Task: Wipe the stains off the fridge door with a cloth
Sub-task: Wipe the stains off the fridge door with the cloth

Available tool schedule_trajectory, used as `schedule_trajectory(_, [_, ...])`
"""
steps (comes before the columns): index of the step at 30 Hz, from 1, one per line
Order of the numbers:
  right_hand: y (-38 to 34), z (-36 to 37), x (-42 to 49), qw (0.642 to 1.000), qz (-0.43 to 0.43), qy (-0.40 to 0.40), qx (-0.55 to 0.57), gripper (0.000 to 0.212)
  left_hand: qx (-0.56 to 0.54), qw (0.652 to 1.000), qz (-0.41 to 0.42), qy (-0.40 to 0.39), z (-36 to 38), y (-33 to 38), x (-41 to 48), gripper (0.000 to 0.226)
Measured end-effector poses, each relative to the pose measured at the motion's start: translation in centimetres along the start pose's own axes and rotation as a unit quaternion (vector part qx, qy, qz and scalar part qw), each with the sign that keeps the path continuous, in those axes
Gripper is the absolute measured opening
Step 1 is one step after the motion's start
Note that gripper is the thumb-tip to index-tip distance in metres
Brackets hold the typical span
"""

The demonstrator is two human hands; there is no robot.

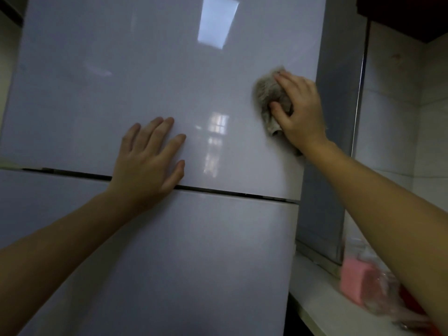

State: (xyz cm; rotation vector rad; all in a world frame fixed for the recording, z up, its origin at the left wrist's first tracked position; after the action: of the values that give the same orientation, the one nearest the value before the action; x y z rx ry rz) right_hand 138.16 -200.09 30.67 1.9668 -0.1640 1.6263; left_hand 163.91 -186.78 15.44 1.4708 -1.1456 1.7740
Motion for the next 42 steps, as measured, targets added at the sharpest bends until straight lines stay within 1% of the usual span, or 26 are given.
schedule_trajectory(3, [1.7, -1.0, -1.5, 0.996, 0.075, 0.038, 0.029, 0.056, -0.01, 1.0, 0.003, -0.001, -0.2, -0.1, 0.1, 0.055])
schedule_trajectory(5, [1.5, -1.1, -3.6, 0.993, 0.095, 0.054, 0.037, 0.056, -0.023, 1.0, 0.008, -0.009, -0.4, -0.2, 0.0, 0.055])
schedule_trajectory(12, [-3.3, 0.8, -11.9, 0.996, 0.066, 0.036, 0.047, 0.057, -0.039, 0.999, 0.023, -0.025, -0.6, -0.9, -1.7, 0.056])
schedule_trajectory(16, [-5.8, 2.2, -14.0, 0.996, 0.063, 0.051, 0.046, 0.054, -0.046, 0.998, 0.021, -0.027, -0.9, -1.6, -2.7, 0.054])
schedule_trajectory(19, [-7.2, 2.7, -13.6, 0.994, 0.056, 0.077, 0.049, 0.047, -0.044, 0.998, 0.015, -0.029, -1.4, -3.1, -3.5, 0.053])
schedule_trajectory(23, [-9.9, 3.8, -12.5, 0.994, 0.008, 0.086, 0.065, 0.037, -0.032, 0.999, -0.001, -0.035, -1.8, -6.1, -4.7, 0.055])
schedule_trajectory(27, [-13.4, 6.0, -10.8, 0.99, -0.037, 0.097, 0.093, 0.027, -0.021, 0.998, -0.057, -0.035, -1.8, -9.8, -6.3, 0.054])
schedule_trajectory(29, [-15.3, 7.3, -9.8, 0.989, -0.058, 0.089, 0.104, 0.025, -0.006, 0.997, -0.072, -0.035, -1.9, -11.4, -7.3, 0.053])
schedule_trajectory(33, [-18.7, 9.8, -7.9, 0.988, -0.095, 0.064, 0.106, 0.027, 0.016, 0.997, -0.065, -0.034, -2.0, -13.4, -9.2, 0.051])
schedule_trajectory(36, [-20.1, 10.8, -5.6, 0.987, -0.087, 0.066, 0.115, 0.029, 0.033, 0.996, -0.068, -0.036, -2.2, -14.5, -10.0, 0.05])
schedule_trajectory(40, [-22.0, 12.2, -2.0, 0.989, -0.037, 0.075, 0.12, 0.033, 0.034, 0.996, -0.078, -0.037, -2.9, -15.8, -10.8, 0.05])
schedule_trajectory(42, [-23.7, 13.2, -1.2, 0.99, -0.046, 0.063, 0.121, 0.036, 0.037, 0.996, -0.076, -0.043, -3.1, -16.1, -11.3, 0.05])
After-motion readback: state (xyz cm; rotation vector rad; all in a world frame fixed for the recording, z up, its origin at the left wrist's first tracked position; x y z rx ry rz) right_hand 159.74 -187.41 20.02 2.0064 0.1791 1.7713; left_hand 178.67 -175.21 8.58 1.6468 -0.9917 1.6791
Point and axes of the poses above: each hand's wrist, its own x-axis towards the middle knuckle, its own z-axis out of the palm, y = z × x, the point moved 6 cm from there along x, towards the middle knuckle, and after that the axes turned 10 degrees about x, right-handed, at the moved point
